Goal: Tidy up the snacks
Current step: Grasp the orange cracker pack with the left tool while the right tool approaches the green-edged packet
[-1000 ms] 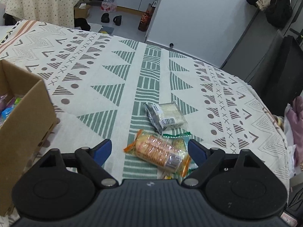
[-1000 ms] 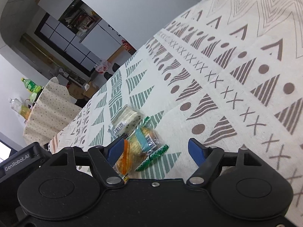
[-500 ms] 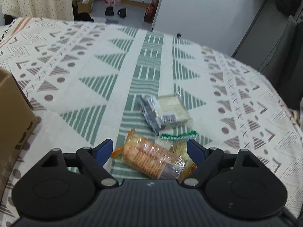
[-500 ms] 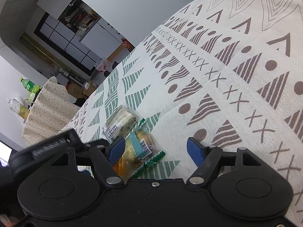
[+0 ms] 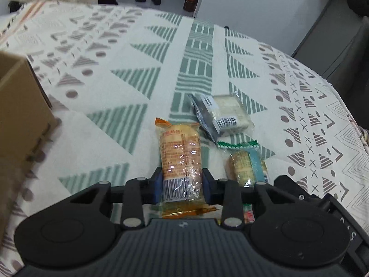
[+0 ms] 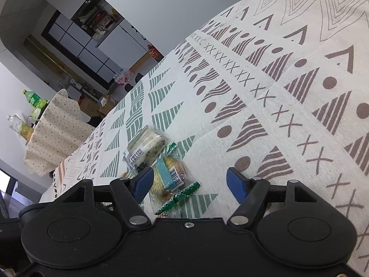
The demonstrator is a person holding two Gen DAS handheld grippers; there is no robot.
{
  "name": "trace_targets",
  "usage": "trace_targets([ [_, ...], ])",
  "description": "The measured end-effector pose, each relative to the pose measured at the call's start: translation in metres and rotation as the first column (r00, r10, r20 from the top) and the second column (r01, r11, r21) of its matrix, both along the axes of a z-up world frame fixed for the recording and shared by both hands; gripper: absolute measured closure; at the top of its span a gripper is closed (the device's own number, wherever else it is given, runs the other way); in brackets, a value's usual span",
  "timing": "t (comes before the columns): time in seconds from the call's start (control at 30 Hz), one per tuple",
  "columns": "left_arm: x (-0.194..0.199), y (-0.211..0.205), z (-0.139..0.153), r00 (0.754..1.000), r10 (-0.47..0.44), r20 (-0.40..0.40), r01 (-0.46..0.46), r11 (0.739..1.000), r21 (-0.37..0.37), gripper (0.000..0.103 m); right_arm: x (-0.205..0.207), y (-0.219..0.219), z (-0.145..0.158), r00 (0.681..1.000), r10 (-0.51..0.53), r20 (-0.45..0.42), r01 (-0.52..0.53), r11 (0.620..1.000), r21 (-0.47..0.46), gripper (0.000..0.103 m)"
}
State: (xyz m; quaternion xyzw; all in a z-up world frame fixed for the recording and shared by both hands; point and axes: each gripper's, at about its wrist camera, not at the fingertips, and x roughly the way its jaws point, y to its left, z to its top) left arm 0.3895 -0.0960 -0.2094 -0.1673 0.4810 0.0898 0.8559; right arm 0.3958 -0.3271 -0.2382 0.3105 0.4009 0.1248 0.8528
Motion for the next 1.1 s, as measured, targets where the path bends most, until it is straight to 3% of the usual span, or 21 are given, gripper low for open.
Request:
trace_targets([
  [0.3,-0.01,0.026,0.021,0.998,-0.056,0.019,0.055,0.997,0.061,0.069,-0.002,0.008,0.005,1.0,0.018,0.008,-0.018,0.998,-0.052,0.033],
  [0.53,-0.025,0.048,0.025,0.999,-0.05,0.008,0.049,0.997,0.054,0.069,0.001,0.024,0.01,0.997,0.073,0.039,-0.068,0.99,-0.127,0.03],
  [0.7,-0.03,0.057,0.028,0.999,-0.045,0.011,0.045,0.998,0.038,0.069,0.003,0.042,0.015,0.989,0.127,0.07,-0.109,0.97,-0.219,0.025],
  [1.0,-0.033,0.065,0.032,0.999,-0.043,0.026,0.043,0.999,0.004,0.069,0.004,0.068,0.014,0.974,0.213,0.075,-0.174,0.92,-0.35,0.025],
  [1.1,-0.034,0.067,0.031,0.999,-0.038,0.033,0.039,0.999,-0.021,0.069,0.002,0.079,0.011,0.963,0.265,0.049,-0.224,0.889,-0.4,0.045],
])
